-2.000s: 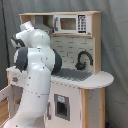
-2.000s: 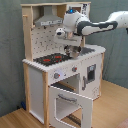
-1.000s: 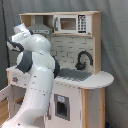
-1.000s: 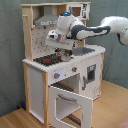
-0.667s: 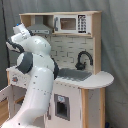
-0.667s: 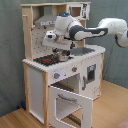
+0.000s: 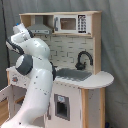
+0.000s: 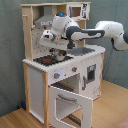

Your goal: Play with the kitchen

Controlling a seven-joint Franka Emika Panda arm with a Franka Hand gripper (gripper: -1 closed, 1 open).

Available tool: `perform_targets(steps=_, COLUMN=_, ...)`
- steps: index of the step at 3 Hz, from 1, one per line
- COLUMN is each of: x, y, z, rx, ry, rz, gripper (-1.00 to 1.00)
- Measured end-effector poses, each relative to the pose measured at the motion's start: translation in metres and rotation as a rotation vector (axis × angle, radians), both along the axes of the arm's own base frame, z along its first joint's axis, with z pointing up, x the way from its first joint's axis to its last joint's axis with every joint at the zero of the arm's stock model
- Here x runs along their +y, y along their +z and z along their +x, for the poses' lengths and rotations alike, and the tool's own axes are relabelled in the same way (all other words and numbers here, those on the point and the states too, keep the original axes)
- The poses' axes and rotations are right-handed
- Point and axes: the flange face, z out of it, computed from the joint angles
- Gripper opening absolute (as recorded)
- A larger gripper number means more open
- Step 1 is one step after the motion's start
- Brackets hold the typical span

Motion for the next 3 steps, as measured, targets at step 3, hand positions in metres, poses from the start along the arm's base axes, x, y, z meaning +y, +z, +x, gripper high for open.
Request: perform_targets(steps=3, x=0.031, y=-0.004, z=0.009, rx=-0.054, ry=0.146, rz=0.006, gripper=-1.00)
